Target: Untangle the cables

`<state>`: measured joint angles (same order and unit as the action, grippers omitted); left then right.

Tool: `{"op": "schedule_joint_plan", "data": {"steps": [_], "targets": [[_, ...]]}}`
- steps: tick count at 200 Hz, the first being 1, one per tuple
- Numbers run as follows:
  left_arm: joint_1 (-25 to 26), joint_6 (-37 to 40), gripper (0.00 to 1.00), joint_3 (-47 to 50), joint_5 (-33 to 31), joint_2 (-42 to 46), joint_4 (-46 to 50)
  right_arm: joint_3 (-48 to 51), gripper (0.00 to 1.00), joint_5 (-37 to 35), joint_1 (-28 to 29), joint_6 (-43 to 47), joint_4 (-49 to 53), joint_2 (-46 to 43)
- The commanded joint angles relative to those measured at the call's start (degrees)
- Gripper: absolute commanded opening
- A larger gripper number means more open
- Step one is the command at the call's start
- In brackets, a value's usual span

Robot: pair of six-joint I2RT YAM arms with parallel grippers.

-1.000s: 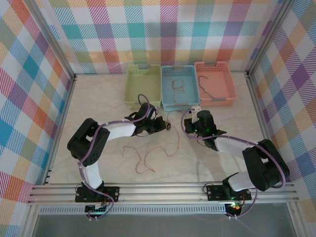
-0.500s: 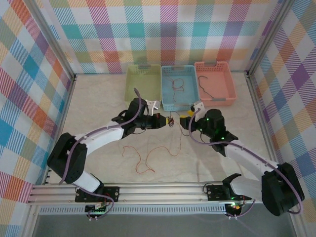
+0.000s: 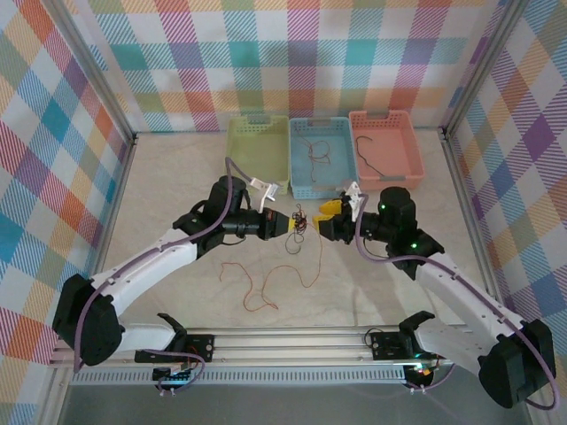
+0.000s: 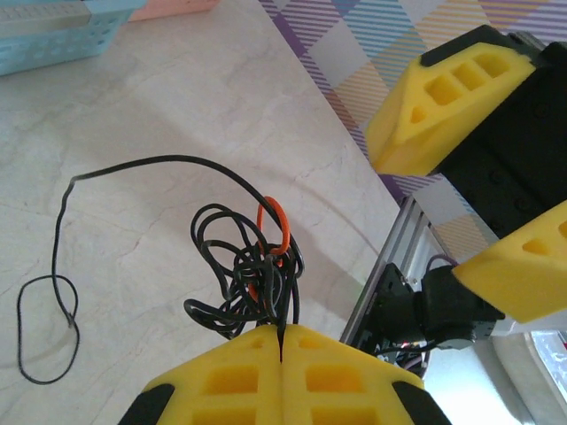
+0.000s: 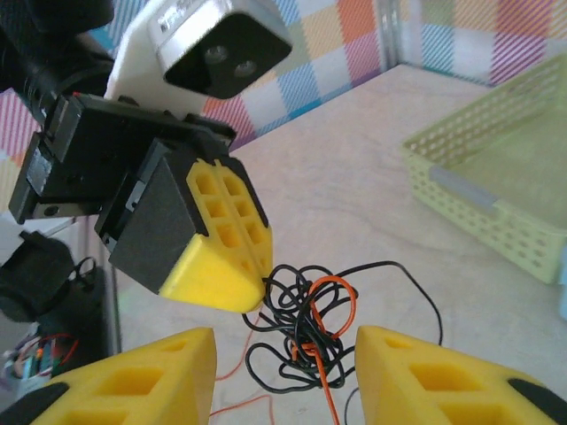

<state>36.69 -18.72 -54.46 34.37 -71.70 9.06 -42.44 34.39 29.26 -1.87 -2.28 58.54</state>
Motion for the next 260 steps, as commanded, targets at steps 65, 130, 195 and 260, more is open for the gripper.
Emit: {"op": "schedule_joint_plan", "data": {"steps": [65,130,195,260], "targets": [[1.35,2.65,0.0,0.84,1.97,4.95,4.16,-7.91,0.48,-4.58,5.41,4.99,5.59,8.74],[2.25,3.27,0.0,0.14,3.49,6.43,4.3,-10.87,0.15,-15.12,7.65,7.05,9.0,13.51],[2.33,4.22,0.0,0.59,2.37,8.2,5.84,-7.2,0.0,-23.92,6.97,8.76,7.15,10.32],[2.34,3.92,0.0,1.18,2.02,8.94,5.26,0.37,0.39,-11.12,6.96,9.94,1.64,-2.95]]}}
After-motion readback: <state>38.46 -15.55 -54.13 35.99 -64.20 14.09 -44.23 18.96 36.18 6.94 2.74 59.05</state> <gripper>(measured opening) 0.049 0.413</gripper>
